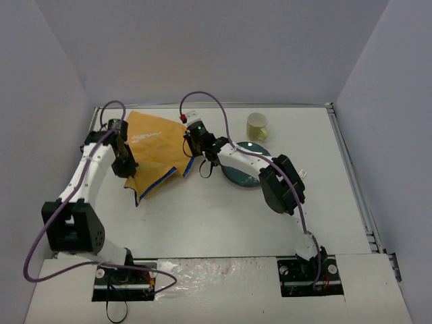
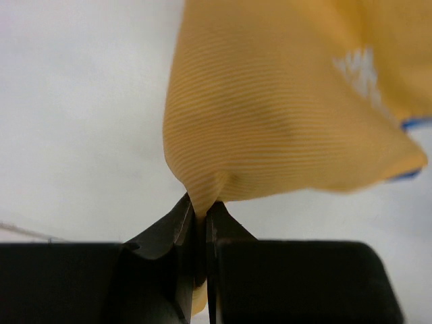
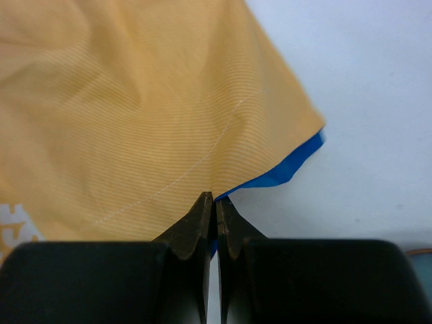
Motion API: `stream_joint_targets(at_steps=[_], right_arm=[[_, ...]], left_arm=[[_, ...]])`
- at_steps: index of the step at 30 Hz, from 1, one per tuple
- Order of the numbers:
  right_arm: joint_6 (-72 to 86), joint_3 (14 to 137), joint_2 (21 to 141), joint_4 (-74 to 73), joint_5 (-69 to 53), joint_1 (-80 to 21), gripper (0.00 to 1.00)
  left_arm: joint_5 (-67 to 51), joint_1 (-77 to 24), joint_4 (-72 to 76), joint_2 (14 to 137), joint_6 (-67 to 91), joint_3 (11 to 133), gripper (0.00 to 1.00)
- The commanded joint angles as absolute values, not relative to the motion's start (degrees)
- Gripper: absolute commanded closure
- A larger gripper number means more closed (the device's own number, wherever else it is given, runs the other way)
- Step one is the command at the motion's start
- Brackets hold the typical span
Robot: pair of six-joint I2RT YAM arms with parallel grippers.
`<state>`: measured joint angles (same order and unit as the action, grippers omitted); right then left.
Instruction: Set the dinner table for one person
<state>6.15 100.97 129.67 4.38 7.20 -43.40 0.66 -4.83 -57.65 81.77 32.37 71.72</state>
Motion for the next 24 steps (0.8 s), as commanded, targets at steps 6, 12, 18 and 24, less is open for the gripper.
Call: stream_joint_targets(at_steps=[6,12,18,24], right_arm=[[6.1,101.7,111.6,2.3,13.2,-41.5,1.0],[8.2,92.0,102.3,2.5,11.9,-42.4,1.0],[12.3,75.6,96.0,2.3,7.0,-47.6,1.0],[16.8,65.6,93.3,1.5,4.0,-50.9,1.0]], left_arm=[[7.9,3.1,-59.8,95.0,16.9,112.7,1.0],[14.5,2.7,-52.2,78.8,14.5,98.6,1.0],[16.5,2.6,-57.7,65.1,22.5,73.0,0.69],[11.7,2.8,-56.6,59.8,29.8,64.8,0.16]])
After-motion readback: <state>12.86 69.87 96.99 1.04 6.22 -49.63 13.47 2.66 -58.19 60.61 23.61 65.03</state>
